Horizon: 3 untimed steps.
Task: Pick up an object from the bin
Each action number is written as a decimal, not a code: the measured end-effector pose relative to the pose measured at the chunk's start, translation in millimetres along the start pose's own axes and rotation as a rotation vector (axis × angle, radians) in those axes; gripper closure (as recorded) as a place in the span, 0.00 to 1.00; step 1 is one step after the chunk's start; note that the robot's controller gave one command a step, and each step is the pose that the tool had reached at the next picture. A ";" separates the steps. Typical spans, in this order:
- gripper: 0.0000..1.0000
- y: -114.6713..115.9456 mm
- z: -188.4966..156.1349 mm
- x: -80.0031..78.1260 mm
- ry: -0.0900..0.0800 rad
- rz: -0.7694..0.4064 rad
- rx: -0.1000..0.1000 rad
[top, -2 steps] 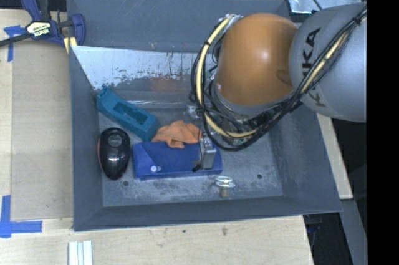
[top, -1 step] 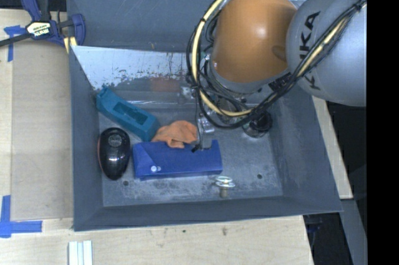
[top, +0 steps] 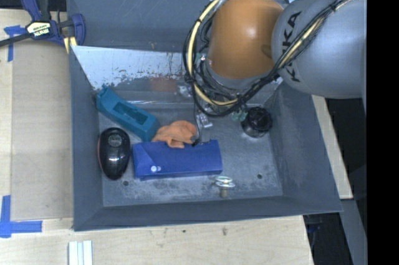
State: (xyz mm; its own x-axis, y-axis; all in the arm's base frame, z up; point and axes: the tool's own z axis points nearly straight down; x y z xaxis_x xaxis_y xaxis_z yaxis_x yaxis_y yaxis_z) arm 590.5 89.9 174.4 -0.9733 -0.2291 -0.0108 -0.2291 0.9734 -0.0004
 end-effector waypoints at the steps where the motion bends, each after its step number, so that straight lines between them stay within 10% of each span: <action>1: 0.00 9.3 31.5 -6.7 0.008 -0.005 0.001; 2: 1.00 13.3 75.8 26.5 0.007 -0.053 -0.001; 3: 1.00 13.3 75.8 26.5 0.007 -0.053 -0.001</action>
Offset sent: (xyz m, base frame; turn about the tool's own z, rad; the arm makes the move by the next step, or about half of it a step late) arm -0.0289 0.0070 -0.0765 -0.0559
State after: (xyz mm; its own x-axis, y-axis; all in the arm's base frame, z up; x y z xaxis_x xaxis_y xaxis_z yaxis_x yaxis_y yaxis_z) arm 562.5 96.9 98.2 -0.9599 -0.2804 -0.0041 -0.2804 0.9599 0.0006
